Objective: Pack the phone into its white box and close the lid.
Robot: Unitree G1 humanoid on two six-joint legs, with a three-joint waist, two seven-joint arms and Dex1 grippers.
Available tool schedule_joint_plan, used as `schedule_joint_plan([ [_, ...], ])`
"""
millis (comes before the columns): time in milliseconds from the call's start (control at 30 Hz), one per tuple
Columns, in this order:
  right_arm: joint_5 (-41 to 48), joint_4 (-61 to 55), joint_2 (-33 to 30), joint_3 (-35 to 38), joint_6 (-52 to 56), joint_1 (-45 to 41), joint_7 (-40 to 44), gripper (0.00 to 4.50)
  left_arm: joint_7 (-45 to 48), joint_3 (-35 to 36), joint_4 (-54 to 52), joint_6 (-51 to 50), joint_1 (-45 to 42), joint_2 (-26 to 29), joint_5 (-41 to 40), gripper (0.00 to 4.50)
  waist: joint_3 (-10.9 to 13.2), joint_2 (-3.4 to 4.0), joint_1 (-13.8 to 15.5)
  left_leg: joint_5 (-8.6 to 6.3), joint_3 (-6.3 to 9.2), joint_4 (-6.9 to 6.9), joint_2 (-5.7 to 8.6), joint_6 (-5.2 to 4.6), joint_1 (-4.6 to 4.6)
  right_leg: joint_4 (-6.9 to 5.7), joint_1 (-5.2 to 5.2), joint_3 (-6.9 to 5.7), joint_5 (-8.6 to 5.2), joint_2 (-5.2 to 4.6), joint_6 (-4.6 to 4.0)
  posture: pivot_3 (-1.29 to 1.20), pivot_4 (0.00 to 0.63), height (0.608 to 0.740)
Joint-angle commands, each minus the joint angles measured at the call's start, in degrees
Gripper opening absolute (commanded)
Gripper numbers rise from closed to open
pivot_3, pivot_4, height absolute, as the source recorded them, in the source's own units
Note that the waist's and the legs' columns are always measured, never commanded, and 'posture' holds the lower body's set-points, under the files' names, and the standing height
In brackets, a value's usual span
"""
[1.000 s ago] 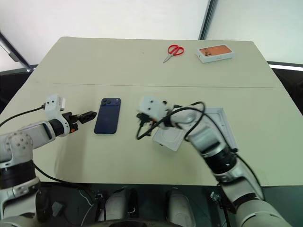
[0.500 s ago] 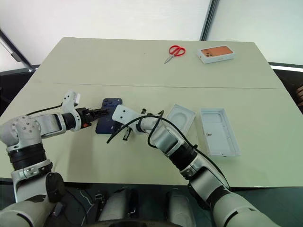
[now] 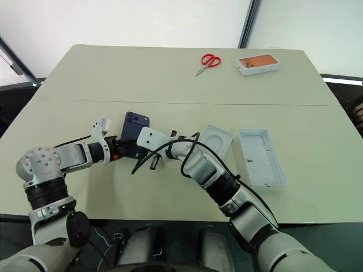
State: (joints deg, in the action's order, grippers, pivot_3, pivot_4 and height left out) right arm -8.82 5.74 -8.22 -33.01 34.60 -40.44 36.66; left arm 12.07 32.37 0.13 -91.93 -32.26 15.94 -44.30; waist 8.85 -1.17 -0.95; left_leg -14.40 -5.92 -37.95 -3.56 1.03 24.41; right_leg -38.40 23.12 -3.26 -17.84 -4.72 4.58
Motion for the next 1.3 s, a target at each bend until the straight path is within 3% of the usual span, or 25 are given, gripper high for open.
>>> schedule_joint_plan([
  [33, 0.32, -5.73, -0.79, 1.75, 0.31, 0.08, 0.76, 0.00, -0.58, 1.40, 0.25, -0.57, -1.62, 0.80, -0.57, 1.10, 0.01, -0.03, -0.09, 0.00, 0.00, 0.01, -0.01, 0.00, 0.01, 0.00, 0.02, 0.00, 0.00, 0.01, 0.00, 0.00, 0.150, 0.728],
  [267, 3.11, -19.40, -8.84, 5.74, 4.90, 2.51, 5.98, 0.00, -0.38, 3.97, 0.42, -0.57, -2.29, 2.47, -3.70, 1.10, 0.04, -0.05, -0.03, 0.01, -0.01, 0.02, -0.02, 0.04, 0.04, 0.00, 0.06, 0.00, 0.00, 0.01, 0.00, 0.00, 0.150, 0.728],
  [400, 7.55, -28.69, -15.25, 10.86, 8.27, 4.10, 10.33, 0.00, -0.63, 4.29, 0.27, -0.57, -2.18, 2.50, -6.83, 0.04, 0.05, -0.08, 0.09, 0.00, 0.01, 0.03, -0.04, 0.06, 0.04, 0.02, 0.05, 0.00, 0.00, 0.01, 0.00, 0.00, 0.150, 0.728],
  [600, 12.11, -34.00, -25.19, 19.83, 11.45, 5.87, 13.30, 0.00, -2.85, 2.04, -0.32, -0.57, -3.34, -0.35, -12.31, 0.04, 0.09, -0.11, 0.25, 0.00, 0.00, 0.04, -0.03, 0.06, 0.02, 0.05, 0.04, 0.00, 0.00, 0.01, 0.00, 0.00, 0.150, 0.728],
  [767, 14.42, -35.13, -30.99, 23.24, 11.65, 7.97, 14.69, 0.00, -5.48, -1.08, -1.08, -0.57, -4.35, -3.40, -17.85, 0.04, 0.11, -0.14, 0.31, -0.01, 0.00, 0.05, 0.00, 0.04, 0.04, 0.11, 0.02, 0.00, 0.00, -0.02, 0.00, 0.00, 0.150, 0.728],
  [933, 19.12, -36.35, -40.18, 31.96, 9.83, 15.35, 19.19, 0.00, -8.66, -7.90, 1.91, -0.57, -9.99, -11.87, -22.38, 0.04, 0.21, -0.28, 1.52, -0.04, 0.02, 0.03, 0.07, -0.01, 0.07, 0.25, -0.06, 0.00, 0.00, -0.02, 0.00, 0.00, 0.150, 0.728],
  [1067, 20.72, -35.98, -44.88, 37.43, 8.51, 22.59, 20.59, 0.00, -10.56, -11.56, 8.76, -0.57, -14.63, -15.82, -21.86, 0.04, 0.22, -0.30, 1.52, -0.08, 0.04, 0.02, 0.25, -0.08, 0.04, 0.31, -0.13, 0.00, 0.00, 0.00, 0.00, 0.00, 0.150, 0.728],
  [1300, 24.15, -37.80, -48.15, 47.11, 7.95, 33.39, 21.43, 0.00, -9.98, -18.21, 14.25, -0.57, -19.13, -16.75, -18.84, 0.04, 0.23, -0.28, 1.35, -0.06, 0.06, 0.04, 0.24, -0.06, -0.02, 0.27, -0.13, 0.00, 0.00, 0.07, 0.01, 0.00, 0.150, 0.728],
])
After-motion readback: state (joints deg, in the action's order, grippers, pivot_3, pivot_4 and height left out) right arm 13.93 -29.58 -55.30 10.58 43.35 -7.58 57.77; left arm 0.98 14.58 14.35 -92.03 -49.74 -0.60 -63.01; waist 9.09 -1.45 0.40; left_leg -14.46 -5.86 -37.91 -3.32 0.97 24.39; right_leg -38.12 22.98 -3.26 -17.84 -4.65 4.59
